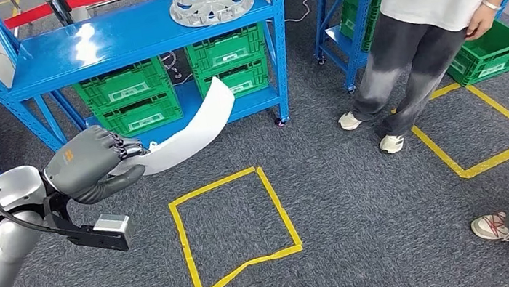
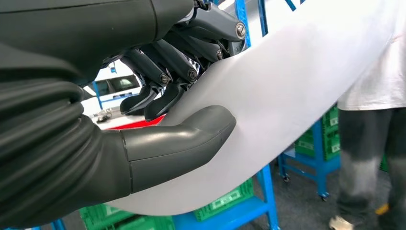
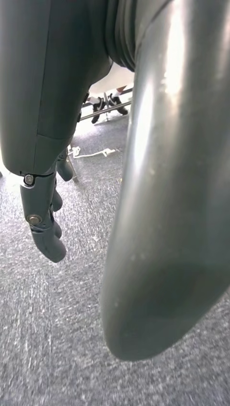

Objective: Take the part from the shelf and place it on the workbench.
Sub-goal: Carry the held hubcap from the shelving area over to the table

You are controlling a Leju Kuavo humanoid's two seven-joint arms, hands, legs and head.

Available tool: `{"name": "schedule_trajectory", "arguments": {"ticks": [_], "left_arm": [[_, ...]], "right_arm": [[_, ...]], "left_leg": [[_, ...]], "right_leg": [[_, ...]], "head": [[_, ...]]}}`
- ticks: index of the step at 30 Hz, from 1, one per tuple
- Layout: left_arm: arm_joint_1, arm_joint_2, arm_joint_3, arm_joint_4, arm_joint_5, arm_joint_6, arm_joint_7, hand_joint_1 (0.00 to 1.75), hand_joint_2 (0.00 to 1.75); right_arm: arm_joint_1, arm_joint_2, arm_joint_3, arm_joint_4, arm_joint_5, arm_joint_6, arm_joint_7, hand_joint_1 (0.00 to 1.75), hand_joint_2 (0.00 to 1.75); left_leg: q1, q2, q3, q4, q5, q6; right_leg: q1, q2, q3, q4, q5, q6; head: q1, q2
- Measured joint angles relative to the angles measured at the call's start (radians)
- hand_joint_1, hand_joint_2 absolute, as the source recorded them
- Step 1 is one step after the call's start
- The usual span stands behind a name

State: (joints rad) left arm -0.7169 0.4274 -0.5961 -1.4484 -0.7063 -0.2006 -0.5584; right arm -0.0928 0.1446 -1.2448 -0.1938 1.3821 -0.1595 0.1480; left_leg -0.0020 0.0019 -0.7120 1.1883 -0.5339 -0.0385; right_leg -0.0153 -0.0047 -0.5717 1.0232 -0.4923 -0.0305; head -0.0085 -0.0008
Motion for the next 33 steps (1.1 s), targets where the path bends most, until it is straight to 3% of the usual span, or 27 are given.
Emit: {"name": "schedule_trajectory", "arguments": {"ticks": [1, 2, 3, 4, 5, 7, 9, 11, 13, 16, 17, 18, 19, 20, 22, 24, 26, 28, 30, 32, 33], "left_arm": [[-0.001, 0.003, -0.001, 0.001, 0.008, -0.012, -0.006, 1.75, 1.75], [-0.002, 0.006, -0.003, 0.002, 0.018, -0.024, -0.014, 1.75, 1.75], [-0.003, 0.008, -0.006, 0.004, 0.027, -0.036, -0.024, 1.75, 1.75], [-0.007, 0.009, -0.01, 0.007, 0.037, -0.046, -0.034, 1.75, 1.75], [-0.013, 0.008, -0.014, 0.01, 0.044, -0.054, -0.041, 1.75, 1.75], [-0.029, 0.004, -0.02, 0.015, 0.052, -0.061, -0.05, 1.75, 1.75], [-0.043, -0.002, -0.026, 0.019, 0.056, -0.064, -0.052, 1.75, 1.75], [-0.049, -0.005, -0.032, 0.023, 0.057, -0.066, -0.052, 1.75, 1.75], [-0.054, -0.01, -0.035, 0.026, 0.057, -0.067, -0.052, 1.75, 1.75], [-0.06, -0.019, -0.041, 0.034, 0.07, -0.082, -0.053, 1.75, 1.75], [-0.059, -0.022, -0.044, 0.037, 0.077, -0.089, -0.055, 1.75, 1.75], [-0.059, -0.026, -0.048, 0.04, 0.083, -0.093, -0.057, 1.75, 1.75], [-0.058, -0.029, -0.052, 0.043, 0.087, -0.096, -0.059, 1.75, 1.75], [-0.058, -0.033, -0.055, 0.045, 0.091, -0.098, -0.062, 1.75, 1.75], [-0.059, -0.04, -0.061, 0.049, 0.097, -0.103, -0.064, 1.75, 1.75], [-0.061, -0.044, -0.065, 0.054, 0.101, -0.108, -0.066, 1.75, 1.75], [-0.061, -0.044, -0.067, 0.057, 0.105, -0.109, -0.067, 1.75, 1.75], [-0.061, -0.042, -0.067, 0.06, 0.107, -0.109, -0.066, 1.75, 1.75], [-0.061, -0.042, -0.069, 0.062, 0.107, -0.108, -0.064, 1.75, 1.75], [-0.055, -0.044, -0.073, 0.065, 0.106, -0.108, -0.063, 1.75, 1.75], [-0.053, -0.044, -0.074, 0.067, 0.104, -0.108, -0.062, 1.75, 1.75]], "right_arm": [[0.001, 0.0, 0.0, 0.0, -0.001, 0.003, 0.0, 0.0, 0.0], [0.001, 0.0, 0.0, 0.0, -0.003, 0.007, 0.0, 0.0, 0.0], [0.002, 0.0, 0.0, 0.0, -0.008, 0.014, 0.0, 0.0, 0.0], [0.002, 0.0, 0.0, 0.0, -0.015, 0.02, 0.001, 0.0, 0.0], [0.002, 0.0, -0.001, 0.0, -0.023, 0.026, 0.001, 0.0, 0.0], [0.002, 0.0, -0.003, 0.0, -0.037, 0.03, 0.001, 0.0, 0.0], [0.002, 0.0, -0.006, 0.0, -0.044, 0.03, 0.001, 0.0, 0.0], [0.001, 0.0, -0.008, 0.0, -0.046, 0.03, 0.001, 0.0, 0.0], [0.0, 0.0, -0.008, 0.0, -0.048, 0.03, 0.001, 0.0, 0.0], [0.003, -0.002, -0.009, -0.001, -0.049, 0.026, 0.001, 0.0, 0.0], [0.004, -0.003, -0.009, -0.002, -0.051, 0.024, 0.001, 0.0, 0.0], [0.005, -0.003, -0.009, -0.002, -0.054, 0.025, 0.002, 0.0, 0.0], [0.005, -0.003, -0.01, -0.002, -0.057, 0.025, 0.002, 0.0, 0.0], [0.005, -0.003, -0.011, -0.002, -0.06, 0.026, 0.002, 0.0, 0.0], [0.004, -0.003, -0.016, -0.003, -0.066, 0.026, 0.001, 0.0, 0.0], [0.005, -0.003, -0.022, -0.003, -0.07, 0.026, -0.004, 0.0, 0.0], [0.005, -0.003, -0.025, -0.003, -0.072, 0.027, -0.007, 0.0, 0.0], [0.003, -0.002, -0.025, -0.003, -0.072, 0.027, -0.003, 0.0, 0.0], [0.004, -0.002, -0.026, -0.003, -0.072, 0.027, -0.002, 0.0, 0.0], [0.006, -0.002, -0.026, -0.003, -0.072, 0.027, -0.002, 0.0, 0.0], [0.006, -0.002, -0.026, -0.003, -0.072, 0.027, -0.001, 0.0, 0.0]], "left_leg": [[0.002, 0.0, -0.017, 0.064, -0.031, -0.005], [0.004, 0.0, -0.024, 0.107, -0.044, -0.007], [0.005, 0.001, -0.013, 0.117, -0.038, -0.008], [0.006, 0.003, 0.017, 0.087, -0.019, -0.007], [0.006, 0.01, 0.066, 0.02, 0.004, -0.005], [-0.001, 0.037, 0.158, -0.12, 0.023, 0.006], [-0.01, 0.045, 0.186, -0.178, 0.02, 0.022], [-0.01, 0.028, 0.18, -0.184, 0.031, 0.039], [-0.006, 0.011, 0.174, -0.191, 0.045, 0.054], [-0.004, -0.013, 0.157, -0.19, 0.059, 0.066], [-0.005, -0.024, 0.15, -0.187, 0.062, 0.066], [-0.004, -0.035, 0.144, -0.183, 0.064, 0.065], [-0.004, -0.047, 0.139, -0.178, 0.065, 0.064], [-0.004, -0.058, 0.135, -0.173, 0.065, 0.062], [-0.004, -0.078, 0.126, -0.162, 0.065, 0.055], [-0.003, -0.097, 0.116, -0.157, 0.067, 0.042], [0.0, -0.114, 0.109, -0.16, 0.073, 0.028], [0.0, -0.087, 0.093, -0.137, 0.057, 0.016], [0.001, -0.034, 0.047, -0.037, 0.001, 0.005], [0.006, -0.012, -0.009, 0.086, -0.051, -0.004], [0.008, -0.009, -0.018, 0.111, -0.054, -0.006]], "right_leg": [[0.0, 0.0, -0.01, 0.0, 0.008, 0.0], [0.0, -0.001, -0.02, 0.001, 0.016, 0.001], [0.0, -0.005, -0.029, 0.001, 0.023, 0.001], [0.0, -0.008, -0.037, 0.002, 0.029, 0.003], [0.0, -0.014, -0.042, 0.002, 0.034, 0.005], [0.002, -0.025, -0.047, 0.002, 0.042, 0.013], [0.002, -0.039, -0.048, 0.002, 0.05, 0.024], [0.001, -0.052, -0.049, 0.002, 0.054, 0.036], [-0.001, -0.037, -0.065, 0.036, 0.027, 0.047], [-0.001, -0.003, -0.147, 0.221, -0.07, 0.056], [-0.001, -0.001, -0.169, 0.271, -0.087, 0.058], [0.0, 0.001, -0.173, 0.287, -0.085, 0.057], [-0.001, 0.004, -0.156, 0.261, -0.065, 0.056], [-0.001, 0.012, -0.122, 0.2, -0.034, 0.054], [-0.005, 0.05, -0.05, 0.071, 0.005, 0.049], [-0.004, 0.068, -0.026, 0.021, 0.007, 0.042], [-0.003, 0.046, -0.026, 0.015, 0.012, 0.03], [-0.005, 0.023, -0.023, 0.007, 0.019, 0.016], [-0.005, 0.001, -0.023, 0.003, 0.021, 0.008], [-0.004, -0.025, -0.024, 0.003, 0.02, 0.006], [-0.004, -0.038, -0.025, 0.003, 0.02, 0.006]], "head": [[0.0, 0.0], [0.0, 0.0], [0.0, 0.0], [0.0, 0.0], [0.0, 0.0], [0.001, 0.0], [-0.001, 0.0], [-0.003, 0.0], [-0.002, 0.0], [-0.001, 0.0], [-0.001, 0.0], [-0.001, 0.0], [-0.001, 0.0], [-0.001, 0.0], [-0.001, 0.0], [-0.002, 0.0], [-0.002, 0.0], [-0.004, 0.0], [-0.008, 0.0], [-0.009, 0.0], [-0.009, 0.0]]}}
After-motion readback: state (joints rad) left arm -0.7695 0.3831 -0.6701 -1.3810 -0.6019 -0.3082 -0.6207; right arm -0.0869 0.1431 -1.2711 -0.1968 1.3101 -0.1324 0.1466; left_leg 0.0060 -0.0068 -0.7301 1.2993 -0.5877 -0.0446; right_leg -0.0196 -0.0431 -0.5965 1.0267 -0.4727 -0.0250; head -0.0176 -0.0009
